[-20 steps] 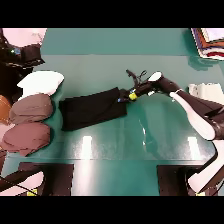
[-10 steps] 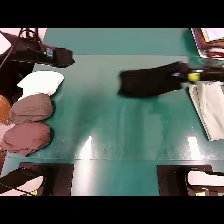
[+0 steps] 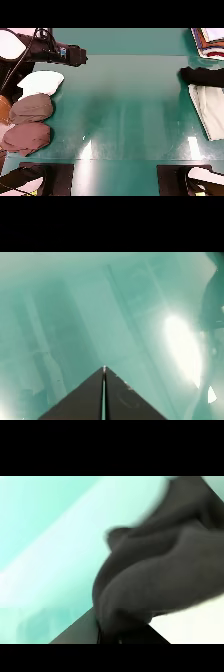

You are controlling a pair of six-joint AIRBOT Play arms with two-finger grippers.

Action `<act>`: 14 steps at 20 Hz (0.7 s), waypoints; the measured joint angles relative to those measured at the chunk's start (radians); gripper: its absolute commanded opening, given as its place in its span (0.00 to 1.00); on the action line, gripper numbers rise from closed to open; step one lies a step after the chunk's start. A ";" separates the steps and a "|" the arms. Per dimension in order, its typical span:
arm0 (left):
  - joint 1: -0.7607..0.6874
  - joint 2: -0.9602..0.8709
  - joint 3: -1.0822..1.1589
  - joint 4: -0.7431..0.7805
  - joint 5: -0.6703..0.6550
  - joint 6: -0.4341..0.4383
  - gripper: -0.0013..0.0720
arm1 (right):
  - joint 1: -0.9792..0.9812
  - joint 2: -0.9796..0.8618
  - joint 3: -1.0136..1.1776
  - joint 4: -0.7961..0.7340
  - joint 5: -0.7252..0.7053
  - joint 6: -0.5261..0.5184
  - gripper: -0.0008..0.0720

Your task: Fold the shirts.

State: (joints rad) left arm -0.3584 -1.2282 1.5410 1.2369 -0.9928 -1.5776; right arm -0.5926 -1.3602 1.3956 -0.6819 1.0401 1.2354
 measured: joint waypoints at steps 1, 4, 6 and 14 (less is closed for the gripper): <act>-0.002 -0.004 0.000 -0.001 0.006 -0.003 0.05 | -0.008 0.001 0.030 0.001 -0.002 -0.002 0.03; -0.004 -0.011 0.000 -0.003 0.010 -0.004 0.05 | -0.028 0.003 0.120 0.000 0.020 -0.004 0.03; -0.005 -0.013 0.000 -0.003 0.011 -0.003 0.05 | -0.043 0.006 0.158 0.000 0.064 -0.004 0.03; -0.005 -0.015 0.000 0.001 0.013 0.004 0.05 | -0.154 0.152 0.012 -0.055 0.193 0.011 0.03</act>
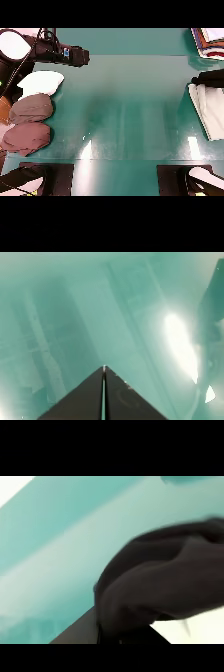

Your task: Fold the shirts.

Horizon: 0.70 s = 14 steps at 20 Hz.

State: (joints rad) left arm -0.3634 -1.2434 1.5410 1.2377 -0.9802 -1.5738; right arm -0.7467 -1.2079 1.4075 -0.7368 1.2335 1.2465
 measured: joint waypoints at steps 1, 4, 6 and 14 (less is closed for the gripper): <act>0.000 0.000 0.000 0.000 0.000 0.000 0.05 | -0.016 0.024 -0.035 -0.037 0.012 0.001 0.03; 0.000 0.000 0.000 0.000 0.000 0.005 0.05 | -0.066 0.093 -0.151 -0.178 0.048 0.022 0.04; 0.000 0.000 0.000 0.001 0.001 0.008 0.05 | -0.100 0.129 -0.223 -0.264 0.064 0.032 0.47; 0.000 0.000 0.000 0.003 0.000 0.011 0.05 | -0.127 0.190 -0.303 -0.369 0.077 0.047 0.92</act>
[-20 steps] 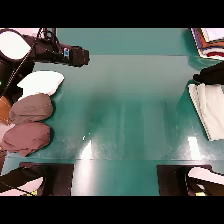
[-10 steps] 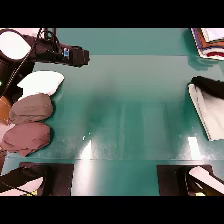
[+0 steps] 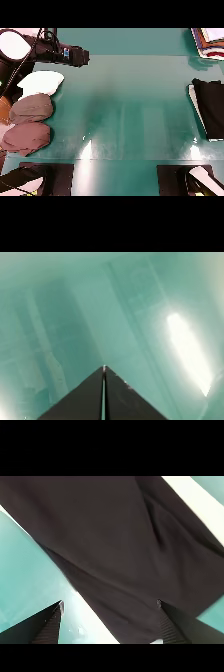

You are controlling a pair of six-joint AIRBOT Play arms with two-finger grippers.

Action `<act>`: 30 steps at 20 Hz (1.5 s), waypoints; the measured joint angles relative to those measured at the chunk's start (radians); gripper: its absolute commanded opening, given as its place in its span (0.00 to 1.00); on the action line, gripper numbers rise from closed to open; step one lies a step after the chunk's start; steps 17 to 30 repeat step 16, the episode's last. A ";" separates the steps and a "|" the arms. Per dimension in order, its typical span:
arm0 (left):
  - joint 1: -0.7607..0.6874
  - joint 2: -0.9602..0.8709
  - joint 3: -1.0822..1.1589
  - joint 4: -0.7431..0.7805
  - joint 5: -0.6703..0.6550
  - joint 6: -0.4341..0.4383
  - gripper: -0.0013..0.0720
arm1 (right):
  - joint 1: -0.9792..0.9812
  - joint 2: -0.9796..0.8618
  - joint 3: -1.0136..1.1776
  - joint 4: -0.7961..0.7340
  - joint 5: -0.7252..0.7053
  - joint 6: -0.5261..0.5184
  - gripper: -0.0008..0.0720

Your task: Fold the shirts.

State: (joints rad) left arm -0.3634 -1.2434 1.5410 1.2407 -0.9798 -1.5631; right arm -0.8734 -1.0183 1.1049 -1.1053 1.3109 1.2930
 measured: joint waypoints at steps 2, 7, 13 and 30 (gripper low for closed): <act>0.000 0.000 0.000 0.001 0.000 0.000 0.05 | 0.076 0.015 0.021 0.047 -0.008 0.000 0.92; 0.000 0.000 0.000 0.004 0.000 0.000 0.05 | 0.407 0.034 0.069 0.147 -0.048 0.002 0.54; 0.000 0.000 0.000 0.004 0.024 0.000 0.05 | 0.805 0.037 0.082 0.130 -0.132 0.000 0.04; 0.000 0.000 0.000 0.004 0.027 0.000 0.05 | 0.911 0.037 0.084 0.118 -0.166 -0.002 0.04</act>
